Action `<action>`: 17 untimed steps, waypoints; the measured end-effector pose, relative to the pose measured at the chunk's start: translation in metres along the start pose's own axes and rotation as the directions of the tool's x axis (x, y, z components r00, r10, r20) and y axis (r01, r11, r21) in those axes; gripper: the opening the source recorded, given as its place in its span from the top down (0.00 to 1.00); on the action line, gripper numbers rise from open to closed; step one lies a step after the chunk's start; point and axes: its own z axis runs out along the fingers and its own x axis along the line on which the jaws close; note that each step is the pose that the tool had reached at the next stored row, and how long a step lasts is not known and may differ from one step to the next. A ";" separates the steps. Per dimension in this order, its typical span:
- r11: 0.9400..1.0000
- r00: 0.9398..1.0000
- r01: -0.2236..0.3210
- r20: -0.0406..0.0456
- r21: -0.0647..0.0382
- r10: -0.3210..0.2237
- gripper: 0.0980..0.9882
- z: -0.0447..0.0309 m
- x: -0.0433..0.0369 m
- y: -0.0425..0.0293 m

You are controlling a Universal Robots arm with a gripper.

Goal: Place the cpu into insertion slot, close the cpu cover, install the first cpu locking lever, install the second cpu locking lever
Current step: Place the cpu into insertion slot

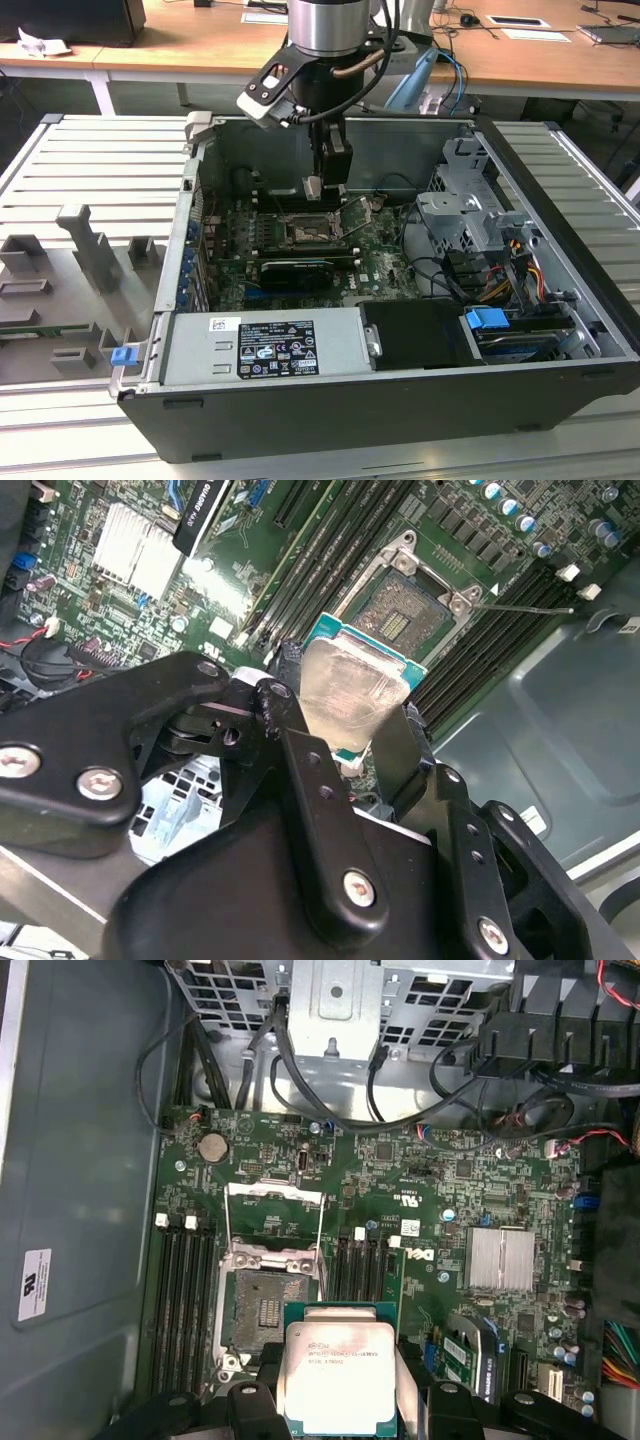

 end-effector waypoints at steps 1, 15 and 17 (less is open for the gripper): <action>1.000 1.000 0.000 0.000 0.000 0.000 0.52 0.0005 0.0000 0.0000; 1.000 1.000 0.000 0.000 0.000 0.000 0.52 0.0106 0.0000 -0.0007; 1.000 1.000 0.000 0.000 0.000 0.000 0.52 0.0122 0.0000 -0.0009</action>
